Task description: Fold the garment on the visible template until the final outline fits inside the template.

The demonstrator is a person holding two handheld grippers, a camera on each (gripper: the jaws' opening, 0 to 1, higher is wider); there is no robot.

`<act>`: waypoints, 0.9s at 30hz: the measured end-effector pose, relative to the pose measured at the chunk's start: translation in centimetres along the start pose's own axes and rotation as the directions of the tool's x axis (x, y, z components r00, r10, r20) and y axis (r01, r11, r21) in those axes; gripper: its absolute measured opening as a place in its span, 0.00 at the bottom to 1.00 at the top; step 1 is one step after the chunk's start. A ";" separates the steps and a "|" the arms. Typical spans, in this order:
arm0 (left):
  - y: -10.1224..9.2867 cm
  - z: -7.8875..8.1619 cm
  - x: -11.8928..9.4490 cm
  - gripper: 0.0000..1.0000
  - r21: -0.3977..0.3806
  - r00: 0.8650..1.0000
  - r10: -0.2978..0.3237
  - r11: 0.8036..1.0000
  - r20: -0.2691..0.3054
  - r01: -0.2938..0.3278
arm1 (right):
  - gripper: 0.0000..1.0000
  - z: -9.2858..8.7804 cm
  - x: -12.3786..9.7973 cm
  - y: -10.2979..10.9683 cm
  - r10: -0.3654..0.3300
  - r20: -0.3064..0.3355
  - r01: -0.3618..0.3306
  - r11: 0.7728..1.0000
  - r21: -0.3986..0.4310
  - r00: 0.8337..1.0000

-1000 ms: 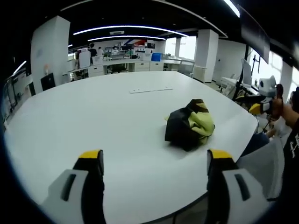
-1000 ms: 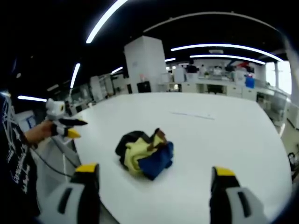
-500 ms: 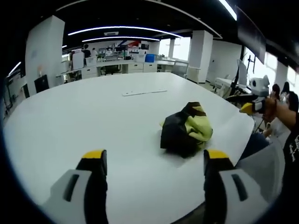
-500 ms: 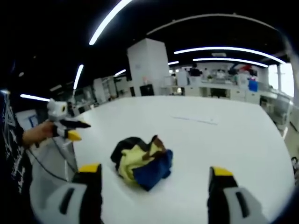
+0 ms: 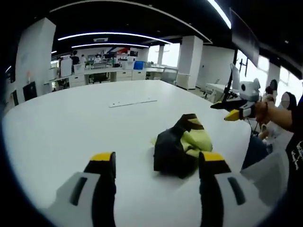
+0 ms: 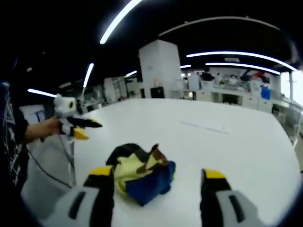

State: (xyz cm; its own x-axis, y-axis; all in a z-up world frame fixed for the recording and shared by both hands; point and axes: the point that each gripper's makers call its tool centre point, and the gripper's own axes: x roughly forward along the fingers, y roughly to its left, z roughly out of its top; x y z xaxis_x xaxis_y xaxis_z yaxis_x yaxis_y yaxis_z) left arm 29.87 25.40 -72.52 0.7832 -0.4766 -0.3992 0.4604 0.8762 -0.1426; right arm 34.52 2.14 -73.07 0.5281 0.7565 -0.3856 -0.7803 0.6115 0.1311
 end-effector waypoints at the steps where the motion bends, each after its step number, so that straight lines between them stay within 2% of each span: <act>1: -0.1 0.1 0.3 0.64 -0.008 1.000 -0.007 1.000 0.006 0.007 | 0.69 -0.2 0.2 0.0 0.009 -0.005 -0.009 1.000 0.001 1.000; 5: 0.4 0.5 1.5 0.60 -0.027 1.000 -0.026 0.999 0.015 0.027 | 0.62 -1.1 1.3 0.5 0.048 -0.036 -0.048 0.999 -0.006 0.998; 12: 0.2 1.0 3.5 0.53 -0.034 0.998 -0.060 0.998 0.021 0.061 | 0.56 -2.7 3.1 1.9 0.100 -0.068 -0.100 0.995 0.014 0.993; 18: 0.3 0.6 5.2 0.45 -0.035 0.997 -0.075 0.997 0.004 0.075 | 0.51 -3.5 4.4 2.8 0.133 -0.078 -0.130 0.991 0.044 0.988; 21: 0.5 0.2 6.2 0.38 -0.038 0.997 -0.081 0.996 -0.007 0.080 | 0.44 -3.7 4.8 2.8 0.129 -0.080 -0.125 0.991 0.050 0.988; 27: -0.3 -0.7 7.9 0.32 -0.026 0.993 -0.110 0.994 -0.052 0.109 | 0.31 -4.3 5.2 2.8 0.119 -0.099 -0.115 0.992 0.045 0.988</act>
State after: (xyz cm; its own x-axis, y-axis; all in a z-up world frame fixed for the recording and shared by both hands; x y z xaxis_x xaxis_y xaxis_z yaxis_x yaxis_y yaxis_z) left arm 35.58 21.43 -76.27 0.7047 -0.5661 -0.4277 0.5322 0.8204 -0.2090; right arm 33.59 6.81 -78.67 0.3960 0.7973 -0.4556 -0.8200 0.5303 0.2152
